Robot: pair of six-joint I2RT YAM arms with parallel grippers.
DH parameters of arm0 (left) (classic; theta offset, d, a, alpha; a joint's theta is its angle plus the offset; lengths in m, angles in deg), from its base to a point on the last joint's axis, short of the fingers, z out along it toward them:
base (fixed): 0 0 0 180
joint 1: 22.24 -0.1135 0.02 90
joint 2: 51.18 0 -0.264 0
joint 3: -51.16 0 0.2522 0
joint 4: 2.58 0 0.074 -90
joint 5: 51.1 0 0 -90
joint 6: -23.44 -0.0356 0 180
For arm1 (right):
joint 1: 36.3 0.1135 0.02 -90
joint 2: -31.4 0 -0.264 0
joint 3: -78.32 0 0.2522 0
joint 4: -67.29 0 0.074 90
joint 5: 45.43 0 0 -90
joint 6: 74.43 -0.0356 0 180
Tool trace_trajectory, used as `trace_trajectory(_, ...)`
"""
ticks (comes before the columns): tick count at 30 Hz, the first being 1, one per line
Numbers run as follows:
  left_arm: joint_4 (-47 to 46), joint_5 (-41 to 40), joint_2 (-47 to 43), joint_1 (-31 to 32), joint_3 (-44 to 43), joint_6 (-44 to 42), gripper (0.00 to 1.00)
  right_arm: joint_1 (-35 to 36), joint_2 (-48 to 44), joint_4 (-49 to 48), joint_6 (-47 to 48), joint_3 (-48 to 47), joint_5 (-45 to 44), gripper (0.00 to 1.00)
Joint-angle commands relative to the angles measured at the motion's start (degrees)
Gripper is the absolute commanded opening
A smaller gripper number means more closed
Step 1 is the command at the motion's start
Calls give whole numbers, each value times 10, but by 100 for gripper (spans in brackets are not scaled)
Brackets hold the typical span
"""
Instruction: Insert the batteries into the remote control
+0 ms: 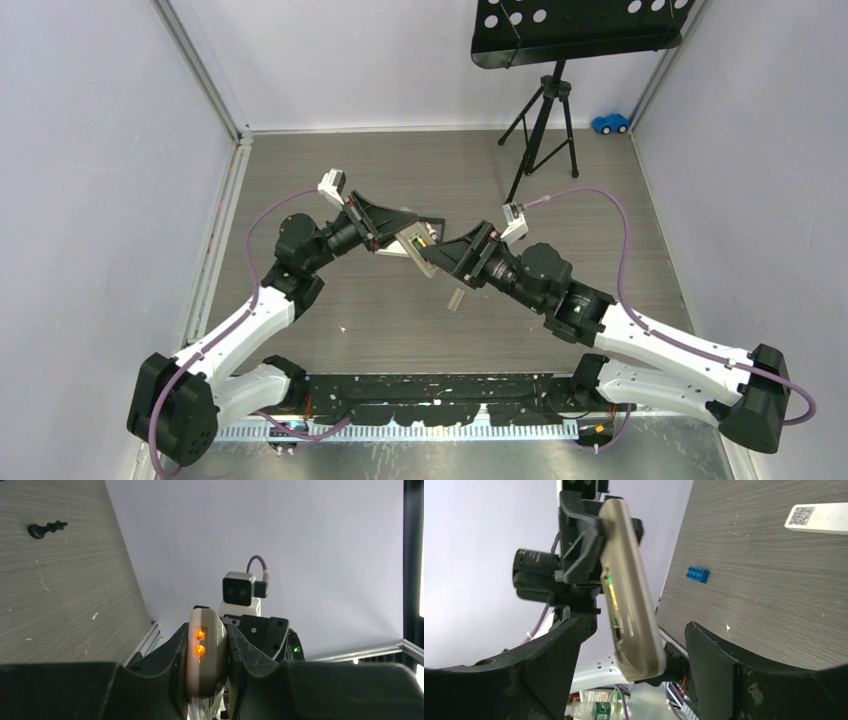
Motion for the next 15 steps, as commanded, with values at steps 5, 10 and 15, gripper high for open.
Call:
trace_trajectory(5,1,137,6,0,-33,-110,0,-3,-42,22,110,-19,46,77)
trace_trajectory(10,-1,179,15,0,-48,-124,0,-3,-29,96,181,-62,63,62)
trace_trajectory(15,-13,204,22,0,-58,-125,0,-3,1,111,195,-83,93,50)
